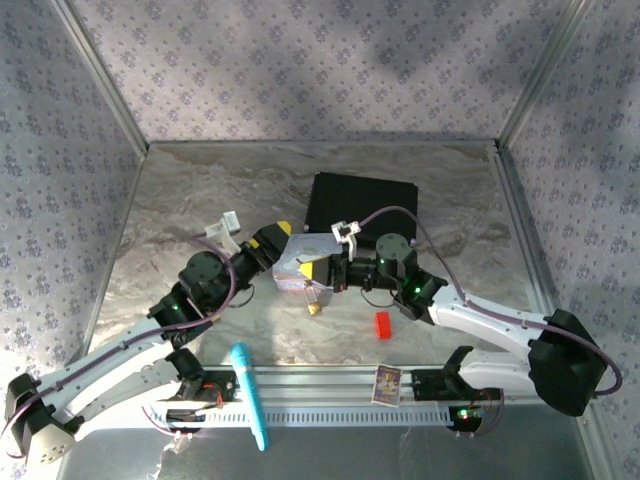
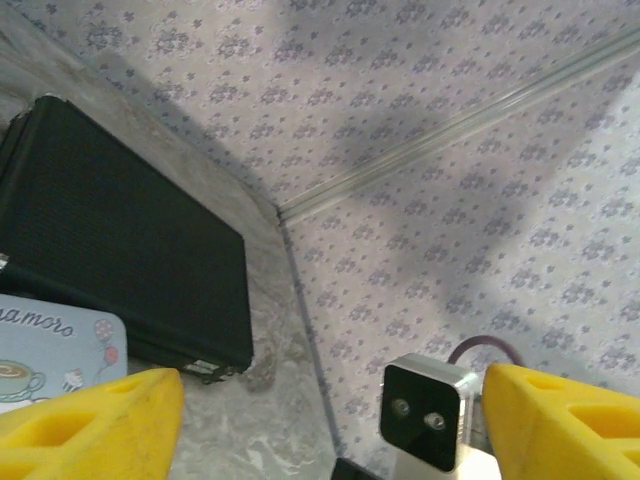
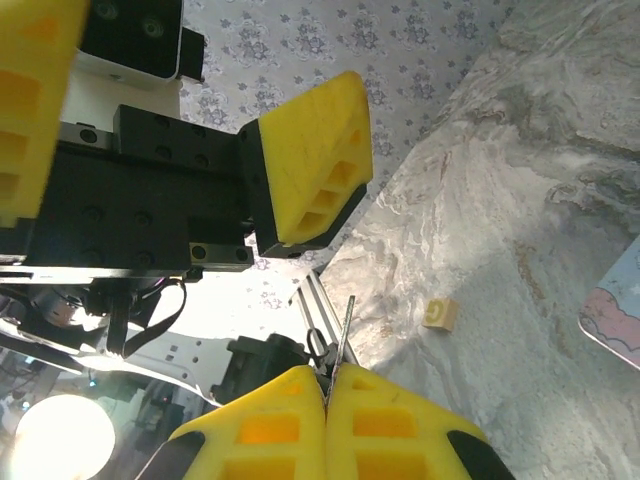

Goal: Unlock the padlock with the key

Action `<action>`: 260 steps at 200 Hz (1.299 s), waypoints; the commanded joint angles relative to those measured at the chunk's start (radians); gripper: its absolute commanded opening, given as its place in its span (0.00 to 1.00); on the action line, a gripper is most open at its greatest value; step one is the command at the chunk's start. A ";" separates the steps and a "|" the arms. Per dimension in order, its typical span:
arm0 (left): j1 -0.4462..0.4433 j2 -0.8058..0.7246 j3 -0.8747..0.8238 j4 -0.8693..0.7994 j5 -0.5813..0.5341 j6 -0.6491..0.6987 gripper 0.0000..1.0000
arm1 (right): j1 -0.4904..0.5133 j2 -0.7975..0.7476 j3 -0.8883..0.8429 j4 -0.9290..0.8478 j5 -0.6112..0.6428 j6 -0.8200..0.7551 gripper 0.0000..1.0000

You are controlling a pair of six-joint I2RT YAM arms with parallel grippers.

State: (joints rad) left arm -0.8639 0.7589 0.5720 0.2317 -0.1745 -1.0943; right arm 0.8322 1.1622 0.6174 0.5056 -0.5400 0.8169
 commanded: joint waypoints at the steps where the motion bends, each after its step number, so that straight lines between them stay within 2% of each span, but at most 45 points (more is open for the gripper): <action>1: 0.005 0.024 0.039 -0.110 0.017 0.040 0.75 | -0.011 -0.028 -0.006 -0.078 -0.012 -0.062 0.00; 42: -0.005 0.143 0.136 -0.341 0.030 0.063 0.68 | -0.014 -0.061 -0.026 -0.212 0.064 -0.105 0.00; 68: -0.076 0.221 0.182 -0.516 -0.112 0.068 0.63 | -0.019 -0.119 -0.047 -0.366 0.147 -0.146 0.00; 84: -0.109 0.262 0.163 -0.534 -0.146 0.044 0.61 | -0.034 -0.161 -0.056 -0.502 0.241 -0.160 0.00; 121: -0.175 0.362 0.085 -0.465 -0.165 -0.013 0.53 | -0.091 -0.246 -0.130 -0.594 0.270 -0.151 0.00; 164: -0.209 0.493 0.013 -0.259 -0.121 -0.033 0.52 | -0.107 -0.282 -0.195 -0.577 0.273 -0.121 0.00; 173: -0.211 0.513 0.006 -0.231 -0.116 -0.036 0.45 | -0.108 -0.281 -0.203 -0.561 0.269 -0.113 0.00; 180: -0.211 0.523 -0.005 -0.208 -0.117 -0.039 0.44 | -0.108 -0.279 -0.212 -0.551 0.268 -0.107 0.00; 214: -0.210 0.549 -0.040 -0.130 -0.122 -0.049 0.51 | -0.106 -0.273 -0.228 -0.521 0.262 -0.096 0.00; 260: -0.210 0.610 -0.085 -0.024 -0.102 -0.079 0.52 | -0.107 -0.261 -0.232 -0.506 0.259 -0.094 0.00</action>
State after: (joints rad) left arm -1.0691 1.3399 0.5236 0.1055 -0.2974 -1.1427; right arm 0.7307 0.8955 0.3931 -0.0269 -0.2832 0.7113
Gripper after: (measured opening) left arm 0.522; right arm 0.051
